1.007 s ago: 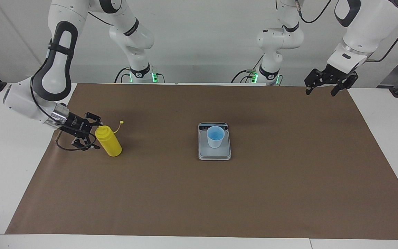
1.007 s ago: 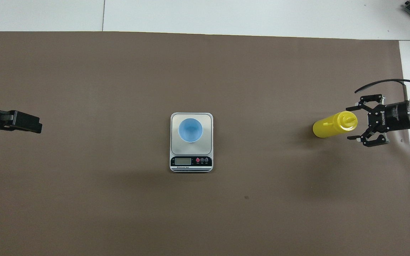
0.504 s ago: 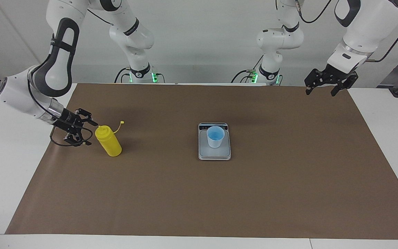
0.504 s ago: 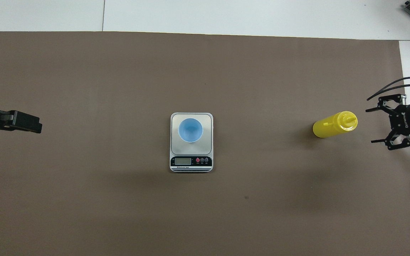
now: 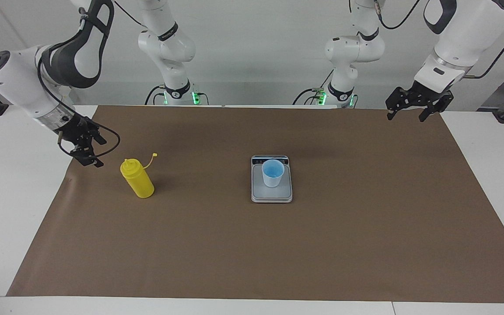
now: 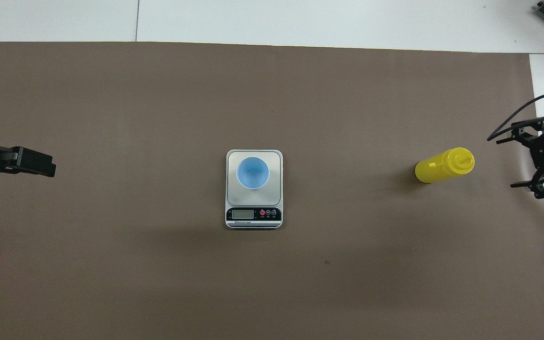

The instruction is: Pour seasoning into cup on scale with both arms

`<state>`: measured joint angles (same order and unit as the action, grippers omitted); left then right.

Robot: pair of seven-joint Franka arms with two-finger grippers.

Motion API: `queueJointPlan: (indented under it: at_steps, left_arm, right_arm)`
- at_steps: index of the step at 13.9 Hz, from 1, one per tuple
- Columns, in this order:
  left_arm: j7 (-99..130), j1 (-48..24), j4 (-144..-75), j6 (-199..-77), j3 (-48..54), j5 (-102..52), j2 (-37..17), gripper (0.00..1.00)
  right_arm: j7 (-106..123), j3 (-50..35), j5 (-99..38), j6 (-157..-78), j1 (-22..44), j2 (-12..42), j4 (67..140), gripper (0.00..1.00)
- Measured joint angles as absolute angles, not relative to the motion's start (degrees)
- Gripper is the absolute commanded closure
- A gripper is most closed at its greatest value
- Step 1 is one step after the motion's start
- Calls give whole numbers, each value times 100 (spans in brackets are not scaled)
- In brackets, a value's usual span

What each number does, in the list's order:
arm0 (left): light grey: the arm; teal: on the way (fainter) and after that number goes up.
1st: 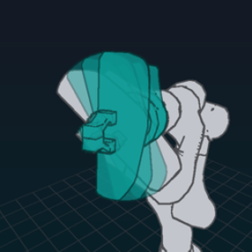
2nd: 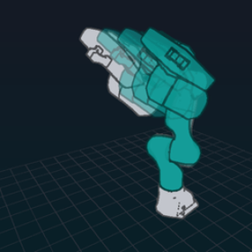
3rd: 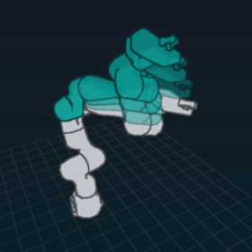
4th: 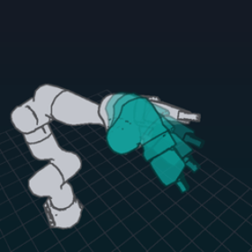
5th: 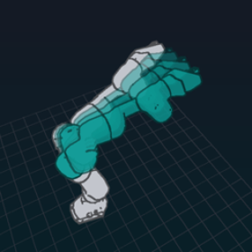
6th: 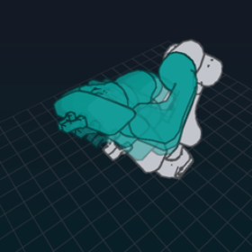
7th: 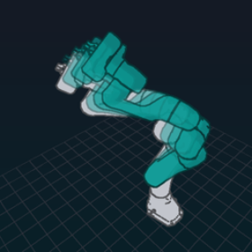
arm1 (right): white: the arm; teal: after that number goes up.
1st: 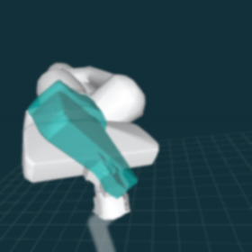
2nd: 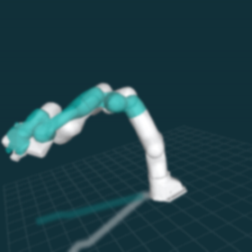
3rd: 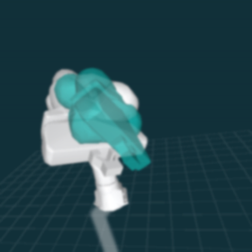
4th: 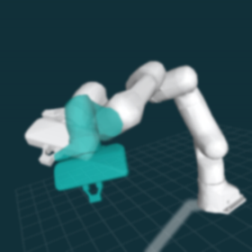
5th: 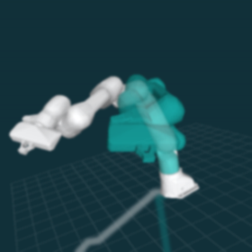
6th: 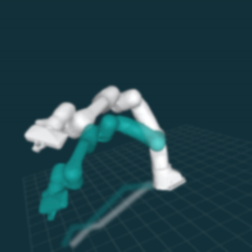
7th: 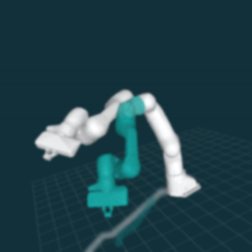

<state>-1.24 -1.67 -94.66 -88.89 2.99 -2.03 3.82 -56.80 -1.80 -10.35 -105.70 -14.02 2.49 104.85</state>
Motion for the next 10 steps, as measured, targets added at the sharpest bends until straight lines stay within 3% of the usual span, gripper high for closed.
queueJointPlan:
  at_steps: [10]
  left_arm:
    - [-124,-167,-9466,-8889,299,-203,382,0]
  right_arm:
    - [-4922,-200,-817,-10437,-446,74,10569,0]
